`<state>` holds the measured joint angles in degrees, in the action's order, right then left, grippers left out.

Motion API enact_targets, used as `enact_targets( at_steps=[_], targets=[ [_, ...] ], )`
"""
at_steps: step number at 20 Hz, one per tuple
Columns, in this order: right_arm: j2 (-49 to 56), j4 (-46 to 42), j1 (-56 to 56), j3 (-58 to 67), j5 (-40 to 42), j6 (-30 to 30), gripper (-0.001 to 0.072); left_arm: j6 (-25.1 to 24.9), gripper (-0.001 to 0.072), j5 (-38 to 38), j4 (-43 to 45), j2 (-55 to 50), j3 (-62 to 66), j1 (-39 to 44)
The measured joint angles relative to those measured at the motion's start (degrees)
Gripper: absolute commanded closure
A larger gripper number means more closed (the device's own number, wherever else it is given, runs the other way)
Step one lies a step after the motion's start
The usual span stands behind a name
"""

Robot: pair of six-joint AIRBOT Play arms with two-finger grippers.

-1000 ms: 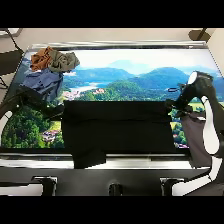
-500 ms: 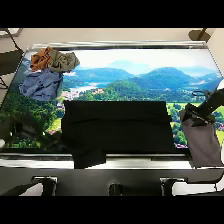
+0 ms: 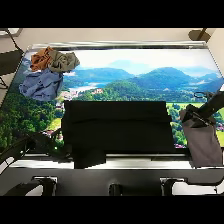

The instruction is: Fold the shirts.

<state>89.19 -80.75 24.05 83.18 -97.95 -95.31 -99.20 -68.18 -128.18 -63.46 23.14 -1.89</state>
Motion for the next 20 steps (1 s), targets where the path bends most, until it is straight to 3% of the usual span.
enact_targets(
  at_steps=[2,3,12,16,19,20],
  targets=[
    [-0.37,0.07,0.0,-0.37,0.44,0.0,0.0212,0.44,0.06,3.37,-0.33,0.13,-0.22,0.5],
    [-0.81,0.15,0.0,-1.05,0.48,0.0,0.0212,0.7,0.068,5.35,-0.17,0.07,-0.26,0.52],
    [-11.02,0.52,0.0,-29.97,9.75,3.06,0.0192,2.14,0.0678,8.22,-0.31,0.22,-0.35,0.9],
    [-12.41,0.66,0.0,-37.11,15.98,4.31,0.0195,2.12,0.0678,8.46,-0.2,0.22,-0.39,0.9],
    [-12.72,2.23,0.0,-38.95,19.1,4.66,0.0246,2.12,0.0678,8.52,-0.04,0.22,-0.37,0.9],
    [-12.76,2.95,0.13,-39.26,19.47,4.63,0.0333,2.12,0.0678,8.55,0.0,0.22,-0.37,0.9]
  ],
)
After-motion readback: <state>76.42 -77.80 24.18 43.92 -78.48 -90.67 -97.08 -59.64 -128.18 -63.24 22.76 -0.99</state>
